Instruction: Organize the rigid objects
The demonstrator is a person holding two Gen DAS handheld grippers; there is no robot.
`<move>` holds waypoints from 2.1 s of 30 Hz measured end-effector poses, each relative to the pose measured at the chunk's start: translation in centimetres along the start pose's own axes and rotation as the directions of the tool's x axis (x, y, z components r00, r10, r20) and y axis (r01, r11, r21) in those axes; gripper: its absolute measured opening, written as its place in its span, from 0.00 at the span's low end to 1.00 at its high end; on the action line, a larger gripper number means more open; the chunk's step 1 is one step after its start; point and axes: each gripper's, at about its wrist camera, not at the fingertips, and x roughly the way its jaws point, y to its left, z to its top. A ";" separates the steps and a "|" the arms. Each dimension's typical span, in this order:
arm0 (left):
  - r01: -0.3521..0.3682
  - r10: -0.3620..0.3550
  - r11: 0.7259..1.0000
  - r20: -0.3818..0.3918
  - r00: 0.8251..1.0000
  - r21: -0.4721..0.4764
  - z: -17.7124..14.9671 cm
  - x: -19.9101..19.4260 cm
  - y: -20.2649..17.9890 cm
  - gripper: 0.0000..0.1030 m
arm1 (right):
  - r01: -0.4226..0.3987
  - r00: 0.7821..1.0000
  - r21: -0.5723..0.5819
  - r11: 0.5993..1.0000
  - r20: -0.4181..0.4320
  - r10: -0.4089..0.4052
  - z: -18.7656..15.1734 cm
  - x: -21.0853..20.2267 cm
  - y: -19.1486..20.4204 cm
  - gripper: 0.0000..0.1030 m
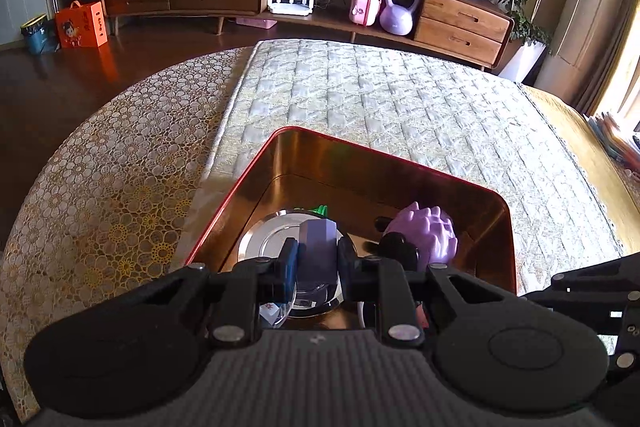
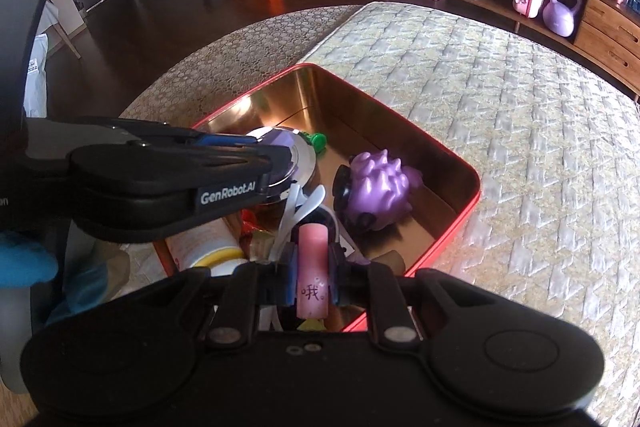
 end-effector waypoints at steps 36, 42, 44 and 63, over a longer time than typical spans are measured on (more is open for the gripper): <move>-0.019 0.020 1.000 0.070 0.997 -0.017 -2.6 -7.6 -0.3 0.21 | -0.065 0.994 -0.017 0.998 0.085 0.066 -2.3 -5.3 0.7 0.21; -0.016 0.018 1.000 0.096 0.995 -0.018 -3.6 -9.7 -0.4 0.32 | -0.099 0.985 -0.009 0.995 0.138 0.099 -3.0 -7.1 -0.1 0.26; -0.010 0.012 1.000 0.108 0.994 -0.022 -3.9 -10.5 -0.4 0.54 | -0.107 0.983 -0.010 0.994 0.146 0.108 -3.3 -7.5 -0.2 0.30; -0.025 0.031 0.999 0.181 0.983 -0.034 -7.8 -15.5 -1.7 0.76 | -0.149 0.929 -0.098 0.984 0.326 0.173 -7.0 -12.5 -0.9 1.00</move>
